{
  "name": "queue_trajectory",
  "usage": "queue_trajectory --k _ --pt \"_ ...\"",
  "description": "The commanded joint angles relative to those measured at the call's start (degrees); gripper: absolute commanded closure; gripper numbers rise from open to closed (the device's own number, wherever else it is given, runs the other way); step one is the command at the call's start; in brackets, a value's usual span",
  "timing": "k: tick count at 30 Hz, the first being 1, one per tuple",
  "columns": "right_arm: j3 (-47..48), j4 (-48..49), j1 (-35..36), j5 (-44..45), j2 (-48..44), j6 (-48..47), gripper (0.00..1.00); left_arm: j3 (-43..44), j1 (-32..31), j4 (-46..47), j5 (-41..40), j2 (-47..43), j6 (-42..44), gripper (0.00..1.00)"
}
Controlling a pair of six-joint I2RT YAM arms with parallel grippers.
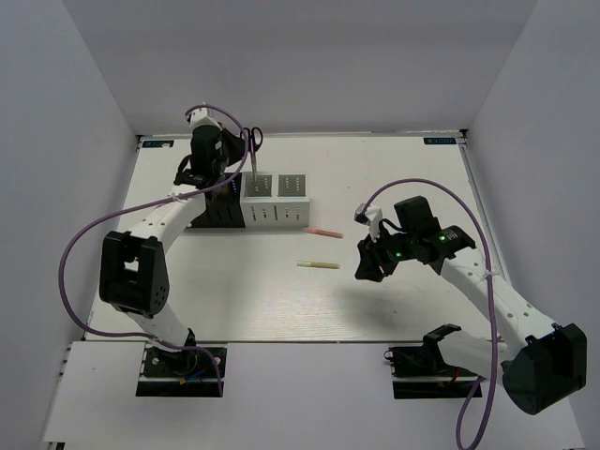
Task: Sort the stationery into containers
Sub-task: Place the scissors in the storage box.
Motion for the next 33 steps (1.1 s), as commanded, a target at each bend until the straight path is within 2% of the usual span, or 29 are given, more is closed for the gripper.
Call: queue_trajectory --k 1,4,13,18,19,23,31,33 --pt "0.01 -0.06 0.02 -1.03 0.05 -0.6 0.5 -3.5 -0.09 4.49 0.81 -2.39 -0.09 0.99" --pt "-0.08 -0.15 -0.07 -1.03 0.05 -0.69 0.44 -6.58 -0.17 5.82 0.9 -2.04 -0.18 0.99" --pt "-0.08 -0.15 0.02 -1.03 -0.04 -0.95 0.38 -9.93 -0.7 8.98 3.27 -1.59 0.26 0.98" --pt "-0.17 -0.24 -0.07 -0.95 0.05 -0.95 0.35 -11.77 -0.79 9.42 5.64 -2.73 0.35 0.72" --pt "-0.17 -0.24 -0.07 -1.03 0.14 -0.95 0.35 -11.78 -0.79 9.34 6.43 -2.91 0.35 0.58" --pt "-0.26 -0.15 0.02 -1.12 0.23 -0.95 0.35 -13.18 -0.97 9.33 6.52 -4.14 0.7 0.46" --pt "-0.61 0.11 -0.15 -0.33 0.4 -1.04 0.34 -13.44 -1.14 6.97 9.07 -8.79 1.4 0.44" --pt "-0.7 0.29 -0.16 -0.07 0.49 -1.22 0.43 -13.53 -1.14 6.53 10.3 -11.08 1.93 0.6"
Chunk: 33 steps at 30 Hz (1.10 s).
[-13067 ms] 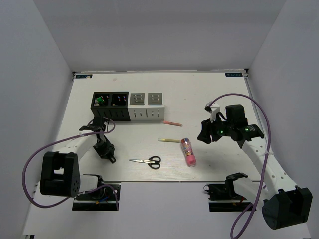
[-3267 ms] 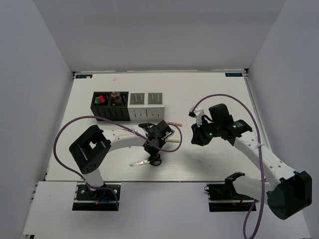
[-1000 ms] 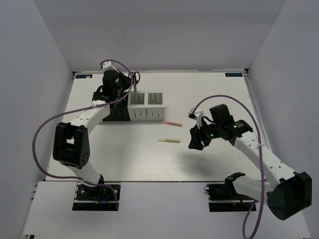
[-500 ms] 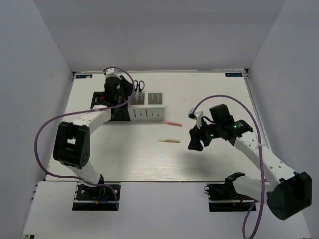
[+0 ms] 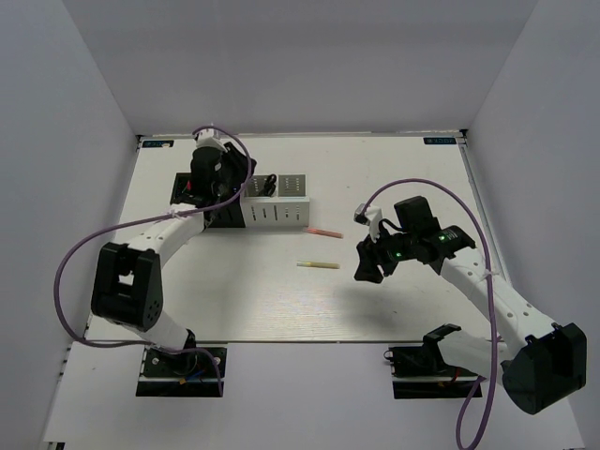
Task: Sort the stationery into containers
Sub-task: Place the scissors in the storage box, then pick up the pen from the center of the board.
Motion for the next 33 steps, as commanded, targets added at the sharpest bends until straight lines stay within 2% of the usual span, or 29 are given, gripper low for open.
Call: queue_trajectory --k 1,2,3,5,7,8,9,10,11,14,15,16,17,18,19,23,25,27,31,33 --pt "-0.76 0.53 -0.13 1.0 0.66 -1.08 0.7 0.0 -0.68 -2.3 3.17 -9.43 1.49 0.68" --pt "-0.94 1.14 -0.05 1.27 1.19 -1.87 0.84 0.08 -1.03 -3.54 4.05 -10.6 1.84 0.82" --pt "-1.11 1.67 0.13 1.62 1.98 -2.83 0.99 0.69 -1.3 -4.85 4.58 -11.83 2.98 0.87" --pt "-1.9 3.16 0.31 3.28 3.12 -7.21 1.0 3.32 -3.4 -15.09 6.16 -16.66 7.27 0.91" --pt "-1.82 5.18 0.48 3.82 6.2 -11.17 1.0 4.65 -5.33 -24.7 9.85 -20.34 10.79 0.79" --pt "-1.99 7.1 0.22 3.74 8.12 -16.76 0.86 5.44 -6.91 -31.34 10.64 -22.8 12.81 0.66" --pt "-2.17 9.99 0.13 4.52 9.96 -18.21 0.82 5.27 -8.93 -37.93 11.26 -25.52 13.88 0.4" --pt "-2.08 10.98 0.13 4.7 11.2 -22.4 0.78 4.75 -9.64 -41.22 11.18 -26.51 16.93 0.31" --pt "-1.82 12.73 -0.04 5.14 12.43 -25.75 0.75 3.0 -12.09 -49.34 10.4 -30.61 17.66 0.29" --pt "0.11 16.59 -0.22 3.21 18.32 -33.66 0.7 -5.5 -14.04 -55.73 3.64 -35.11 18.72 0.27" --pt "0.46 18.18 -0.05 2.16 21.2 -35.43 0.56 -7.54 -14.74 -56.54 3.1 -40.35 18.72 0.27" --pt "0.55 19.41 -0.13 1.37 22.02 -36.93 0.5 -11.56 -14.92 -56.28 2.48 -42.23 18.37 0.31" --pt "1.25 20.73 -0.22 0.75 22.63 -41.21 0.5 -15.87 -14.92 -55.85 2.39 -45.64 18.11 0.34" --pt "1.78 21.09 -0.4 0.14 24.99 -42.3 0.5 -17.48 -14.92 -54.62 2.13 -48.9 17.67 0.38" --pt "2.22 21.44 -0.31 -0.65 25.97 -43.52 0.5 -20.45 -15.01 -53.57 2.39 -51.63 17.49 0.5" --pt "11.59 17.94 -0.75 -2.24 33.35 -47.84 0.51 -26.36 -15.01 -51.89 2.92 -56.22 18.63 0.79" --pt "13.9 18.02 -0.92 -1.89 36.42 -47.41 0.51 -26.9 -14.92 -52.5 3.35 -56.4 19.16 0.79" --pt "16.11 21.52 -1.45 -1.72 38.36 -45.75 0.51 -25.67 -14.92 -53.81 3.88 -55.53 20.3 0.53" --pt "17.69 22.59 -1.8 -1.01 40.74 -45.21 0.48 -25.4 -14.92 -54.26 4.32 -54.82 20.48 0.45" --pt "19.27 21.54 -2.24 -1.19 42.49 -45.64 0.44 -25.32 -14.92 -54.61 4.76 -54.56 20.39 0.45"
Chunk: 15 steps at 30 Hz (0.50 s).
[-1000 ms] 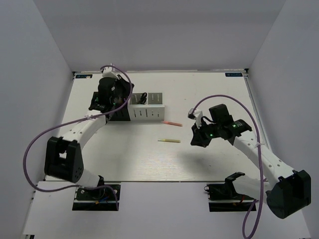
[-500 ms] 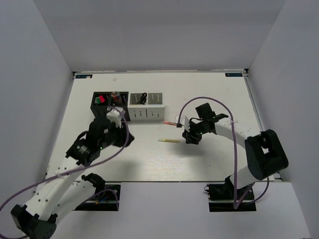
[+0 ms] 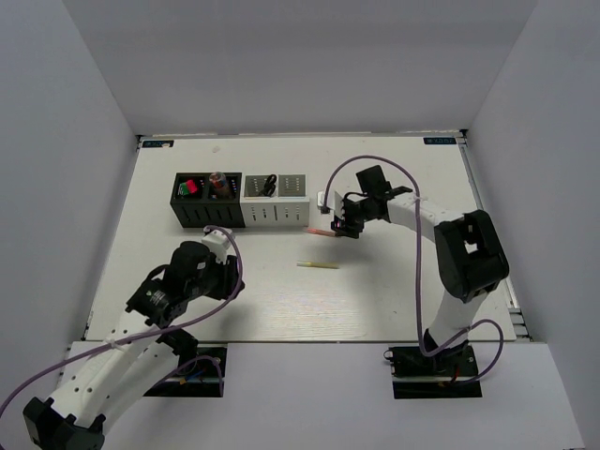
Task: Sort the stationery into containers
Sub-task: Pick up the pen from the center of the board.
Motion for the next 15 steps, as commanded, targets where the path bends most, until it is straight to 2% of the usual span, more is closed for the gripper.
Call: queue_trajectory --k 1,15 --pt "2.97 0.6 -0.76 -1.36 2.7 -1.56 0.44 1.76 -0.17 -0.65 1.18 0.39 0.77 0.45" --pt "8.95 -1.42 -1.02 -2.68 9.82 0.55 0.44 1.85 -0.17 -0.91 1.01 1.01 1.29 0.45"
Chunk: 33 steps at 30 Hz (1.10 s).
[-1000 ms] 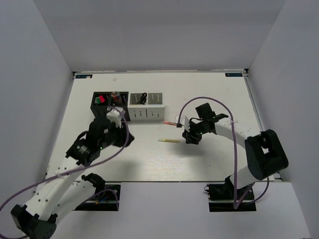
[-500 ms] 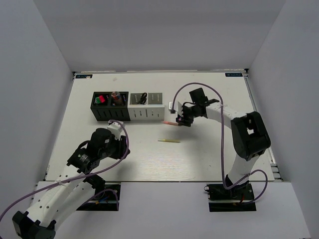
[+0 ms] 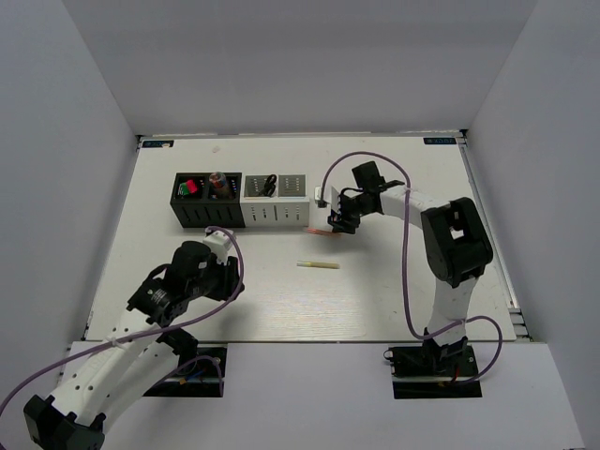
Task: Sort the stationery into containers
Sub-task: Pick up the pen from the center of the board.
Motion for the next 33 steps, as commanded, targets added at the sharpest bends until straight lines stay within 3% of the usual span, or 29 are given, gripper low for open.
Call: queue_trajectory --k 1,18,33 --pt "2.67 -1.47 -0.01 -2.26 1.36 0.11 0.44 1.85 -0.15 -0.17 0.76 0.07 0.72 0.45" --pt "4.44 -3.23 1.3 -8.51 1.98 8.02 0.53 1.94 -0.15 -0.08 0.41 0.07 0.9 0.45" --pt "1.1 7.84 5.43 1.5 4.26 11.98 0.56 1.76 -0.24 -0.17 0.15 0.07 1.07 0.45"
